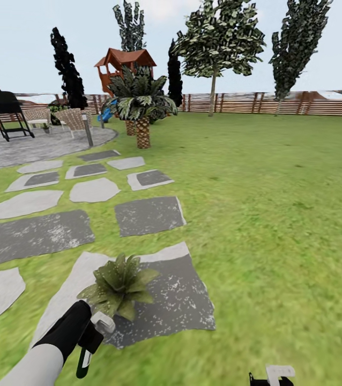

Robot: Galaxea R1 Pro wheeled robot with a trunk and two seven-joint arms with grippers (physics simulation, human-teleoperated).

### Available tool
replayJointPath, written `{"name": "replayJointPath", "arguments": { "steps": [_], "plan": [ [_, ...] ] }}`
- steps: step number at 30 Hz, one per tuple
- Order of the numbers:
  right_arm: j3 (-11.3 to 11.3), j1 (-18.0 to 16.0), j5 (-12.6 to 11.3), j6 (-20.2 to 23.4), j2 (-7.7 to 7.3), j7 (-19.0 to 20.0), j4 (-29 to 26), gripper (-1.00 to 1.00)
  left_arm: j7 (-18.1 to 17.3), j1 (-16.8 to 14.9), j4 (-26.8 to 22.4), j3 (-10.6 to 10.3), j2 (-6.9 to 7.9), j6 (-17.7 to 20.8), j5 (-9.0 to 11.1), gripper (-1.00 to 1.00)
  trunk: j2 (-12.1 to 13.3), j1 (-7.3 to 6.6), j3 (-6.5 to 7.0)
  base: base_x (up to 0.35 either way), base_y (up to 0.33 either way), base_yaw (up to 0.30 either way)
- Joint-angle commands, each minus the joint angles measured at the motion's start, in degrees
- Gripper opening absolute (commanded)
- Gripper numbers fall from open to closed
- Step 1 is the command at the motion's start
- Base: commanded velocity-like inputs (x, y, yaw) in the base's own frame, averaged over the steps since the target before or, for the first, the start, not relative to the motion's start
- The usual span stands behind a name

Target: Pick up the pesticide atomizer in the garden and spray insectifuge to fully cover both potted plants in the garden.

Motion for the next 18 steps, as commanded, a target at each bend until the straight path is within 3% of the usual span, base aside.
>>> {"name": "replayJointPath", "arguments": {
  "steps": [1,18],
  "plan": [
    [-0.47,-0.02,0.6,-0.17,0.02,-0.15,0.04,1.0,-0.58,-0.04,-0.08,0.27,-0.05,0.1,-0.61,-1.0,-0.02,0.01,-0.05,0.164,-0.26,0.261],
    [-0.47,-0.02,0.68,-0.15,0.04,-0.15,0.04,1.0,-0.58,-0.04,-0.17,0.33,-0.2,0.1,-0.61,-1.0,-0.02,0.01,-0.05,0.121,-0.26,0.276]
  ]
}}
